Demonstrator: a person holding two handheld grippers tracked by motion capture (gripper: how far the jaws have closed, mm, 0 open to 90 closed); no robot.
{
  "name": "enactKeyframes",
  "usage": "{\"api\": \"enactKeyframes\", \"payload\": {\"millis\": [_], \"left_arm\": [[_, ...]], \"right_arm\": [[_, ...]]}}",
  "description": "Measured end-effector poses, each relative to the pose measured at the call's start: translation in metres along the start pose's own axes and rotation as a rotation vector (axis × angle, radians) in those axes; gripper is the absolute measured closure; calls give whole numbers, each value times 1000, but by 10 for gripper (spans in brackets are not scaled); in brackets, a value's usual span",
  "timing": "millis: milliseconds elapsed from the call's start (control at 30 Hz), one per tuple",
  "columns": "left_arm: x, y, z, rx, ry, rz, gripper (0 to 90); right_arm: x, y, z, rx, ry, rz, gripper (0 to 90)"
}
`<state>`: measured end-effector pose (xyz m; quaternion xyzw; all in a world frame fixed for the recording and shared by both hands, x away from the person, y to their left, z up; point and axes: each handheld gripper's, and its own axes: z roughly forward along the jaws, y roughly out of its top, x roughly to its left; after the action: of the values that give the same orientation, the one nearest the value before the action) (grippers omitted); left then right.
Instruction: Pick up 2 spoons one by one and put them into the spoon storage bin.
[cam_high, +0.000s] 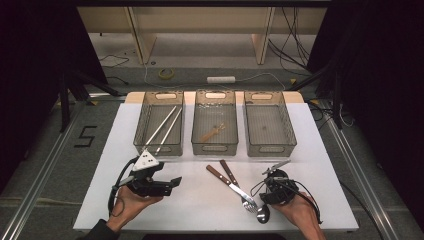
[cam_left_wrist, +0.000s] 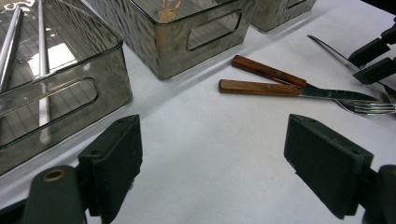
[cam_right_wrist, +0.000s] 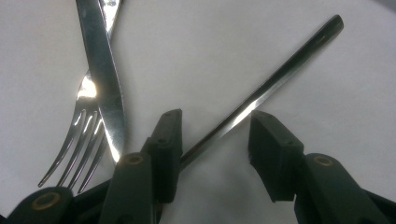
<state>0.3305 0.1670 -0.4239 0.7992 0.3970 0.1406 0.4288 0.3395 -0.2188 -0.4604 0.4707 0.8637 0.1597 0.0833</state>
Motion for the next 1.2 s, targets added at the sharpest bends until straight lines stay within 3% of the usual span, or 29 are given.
{"api": "enactKeyframes", "payload": {"millis": [667, 1033, 1133, 1200], "left_arm": [[-1, 0, 2, 9, -2, 11, 195], [-1, -1, 3, 16, -9, 11, 196], [0, -1, 3, 9, -13, 9, 196], [0, -1, 3, 8, -14, 10, 195]], "right_arm": [[-6, 1, -1, 13, -7, -8, 730], [-2, 2, -1, 17, 46, -9, 803], [-2, 2, -2, 16, 82, -10, 848], [1, 2, -1, 14, 58, -34, 896]]}}
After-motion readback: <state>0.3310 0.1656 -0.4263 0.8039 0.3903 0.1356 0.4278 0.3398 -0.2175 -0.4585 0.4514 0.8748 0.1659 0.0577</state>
